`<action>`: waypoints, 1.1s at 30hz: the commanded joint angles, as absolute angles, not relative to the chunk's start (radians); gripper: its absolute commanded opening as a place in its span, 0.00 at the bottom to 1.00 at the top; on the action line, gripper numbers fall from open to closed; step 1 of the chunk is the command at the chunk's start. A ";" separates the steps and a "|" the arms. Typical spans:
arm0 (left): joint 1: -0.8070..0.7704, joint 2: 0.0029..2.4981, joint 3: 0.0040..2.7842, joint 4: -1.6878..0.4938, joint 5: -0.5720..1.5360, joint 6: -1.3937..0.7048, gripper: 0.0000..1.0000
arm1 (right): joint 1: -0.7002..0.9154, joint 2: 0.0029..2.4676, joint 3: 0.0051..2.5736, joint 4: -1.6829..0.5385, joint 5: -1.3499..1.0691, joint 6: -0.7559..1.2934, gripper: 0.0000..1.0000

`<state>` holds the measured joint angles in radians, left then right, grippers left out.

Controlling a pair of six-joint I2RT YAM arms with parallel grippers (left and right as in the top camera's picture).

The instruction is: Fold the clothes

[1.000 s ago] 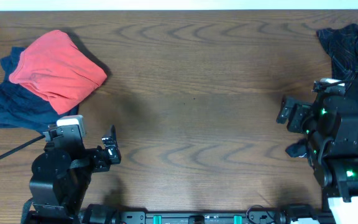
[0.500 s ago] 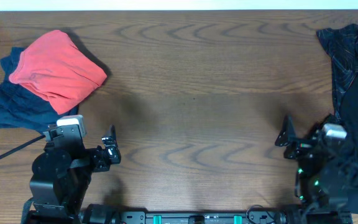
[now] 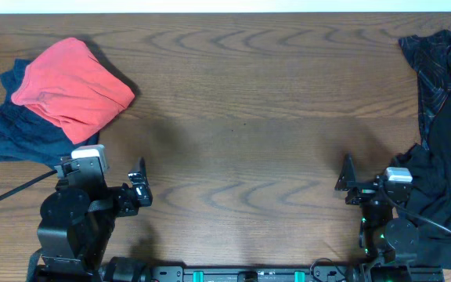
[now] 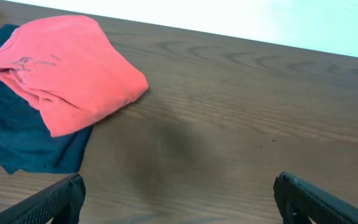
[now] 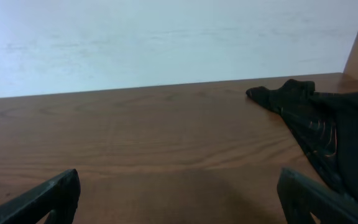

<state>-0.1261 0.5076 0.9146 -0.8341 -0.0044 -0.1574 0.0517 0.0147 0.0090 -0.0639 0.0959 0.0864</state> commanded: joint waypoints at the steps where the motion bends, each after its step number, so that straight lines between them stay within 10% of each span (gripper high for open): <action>1: -0.126 0.505 0.910 -0.834 -0.012 -0.162 0.98 | 0.059 0.007 0.005 -0.067 0.075 0.051 0.99; 33: -0.096 0.474 0.907 -0.878 -0.019 -0.140 0.98 | 0.059 0.007 0.005 -0.067 0.075 0.051 0.99</action>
<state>-0.1219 0.5034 0.9146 -0.8574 -0.0048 -0.1562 0.0517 0.0147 0.0090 -0.0639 0.0814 0.0631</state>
